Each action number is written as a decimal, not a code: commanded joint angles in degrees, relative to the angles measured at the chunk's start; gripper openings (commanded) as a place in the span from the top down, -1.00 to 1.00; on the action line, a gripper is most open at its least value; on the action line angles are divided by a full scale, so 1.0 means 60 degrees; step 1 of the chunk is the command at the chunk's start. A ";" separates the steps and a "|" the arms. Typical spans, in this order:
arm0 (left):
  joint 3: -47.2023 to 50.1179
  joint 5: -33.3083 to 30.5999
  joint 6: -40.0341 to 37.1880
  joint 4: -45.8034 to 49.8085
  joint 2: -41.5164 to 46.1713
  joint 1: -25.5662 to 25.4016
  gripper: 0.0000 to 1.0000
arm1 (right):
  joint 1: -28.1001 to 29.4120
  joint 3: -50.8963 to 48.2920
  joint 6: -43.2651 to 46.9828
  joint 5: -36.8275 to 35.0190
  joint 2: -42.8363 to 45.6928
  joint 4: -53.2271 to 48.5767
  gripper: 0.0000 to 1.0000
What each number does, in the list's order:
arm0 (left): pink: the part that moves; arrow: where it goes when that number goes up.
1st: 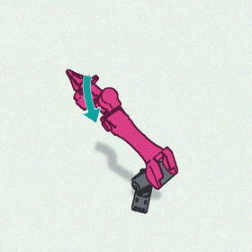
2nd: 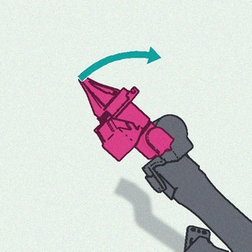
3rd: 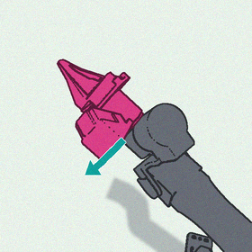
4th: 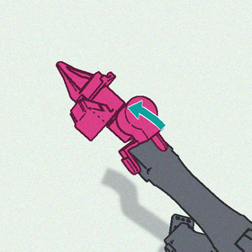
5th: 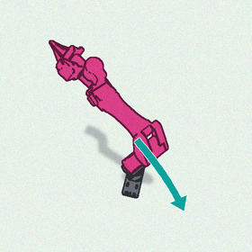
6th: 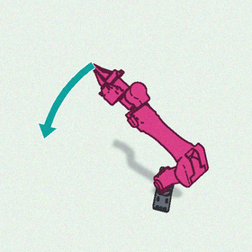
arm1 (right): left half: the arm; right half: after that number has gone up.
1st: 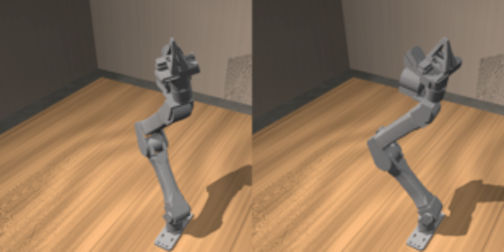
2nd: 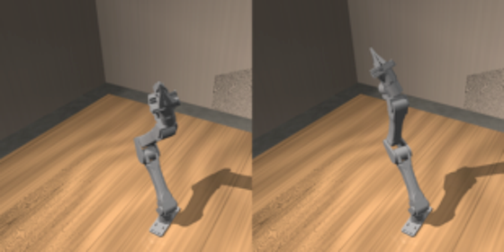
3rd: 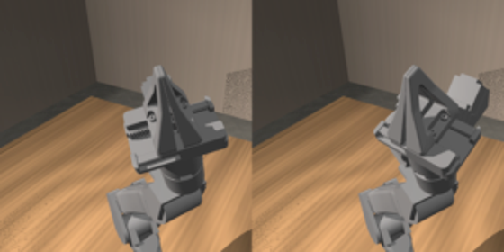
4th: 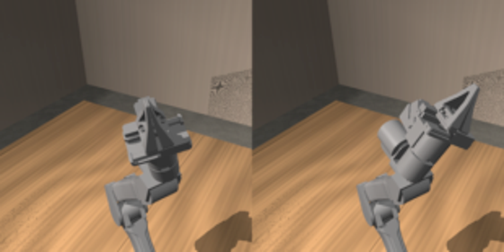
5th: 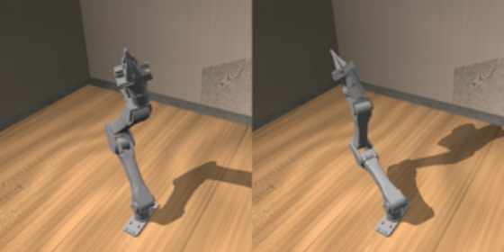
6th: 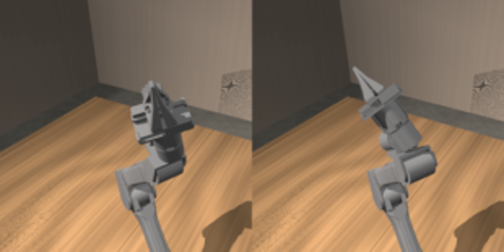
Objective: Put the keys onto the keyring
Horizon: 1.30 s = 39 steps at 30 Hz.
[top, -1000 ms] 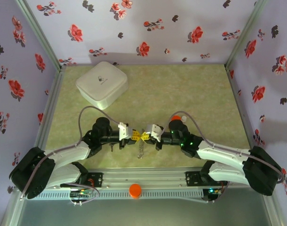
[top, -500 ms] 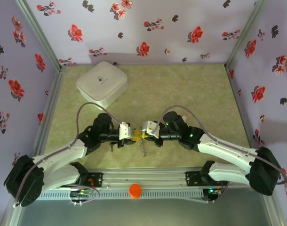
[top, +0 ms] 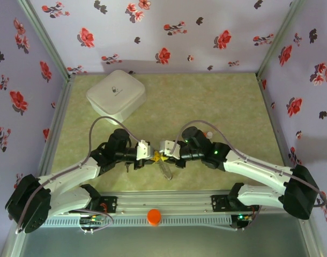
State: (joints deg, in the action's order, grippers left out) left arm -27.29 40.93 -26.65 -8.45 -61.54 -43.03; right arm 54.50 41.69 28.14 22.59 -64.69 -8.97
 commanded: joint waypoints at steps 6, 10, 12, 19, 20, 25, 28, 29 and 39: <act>0.0044 0.0097 0.0049 -0.0433 0.0230 -0.0065 1.00 | -0.0421 -0.1272 -0.1206 -0.0419 0.1283 0.2044 0.28; 0.0132 0.0024 0.0268 -0.0640 0.0245 -0.0065 1.00 | -0.0474 -0.1515 -0.1441 -0.0766 0.1558 0.1581 0.42; 0.0118 -0.0202 0.0511 -0.0701 0.0238 -0.0065 1.00 | -0.0463 -0.1491 -0.1872 -0.0689 0.1649 0.1323 0.43; -0.0106 -0.1253 0.1747 -0.0382 0.0230 -0.0113 1.00 | 0.0010 -0.1268 -0.4172 -0.0888 0.2402 0.0288 0.27; -0.0154 -0.1340 0.1945 -0.0304 0.0214 -0.0123 1.00 | 0.0172 -0.1157 -0.4508 -0.1155 0.2411 -0.0042 0.24; -0.0369 -0.1747 0.2622 0.0086 0.0134 -0.0315 1.00 | 0.0836 -0.1007 -0.6083 -0.1890 0.2095 -0.0395 0.12; -0.0392 -0.2000 0.2800 0.0192 0.0172 -0.0465 1.00 | 0.1390 -0.1209 -0.6365 -0.2637 0.1832 0.0153 0.04; -0.0393 -0.2077 0.2840 0.0207 0.0187 -0.0515 1.00 | 0.1517 -0.1282 -0.6402 -0.2952 0.1740 0.0318 0.04; -0.0427 -0.2306 0.2883 0.0343 0.0310 -0.0681 1.00 | 0.1873 -0.1367 -0.6492 -0.4260 0.0707 0.0578 0.21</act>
State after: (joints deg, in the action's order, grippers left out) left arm -28.53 27.79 -10.35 -7.29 -60.95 -46.59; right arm 64.97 34.11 -9.45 0.71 -59.07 -7.11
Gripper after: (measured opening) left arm 0.039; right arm 0.405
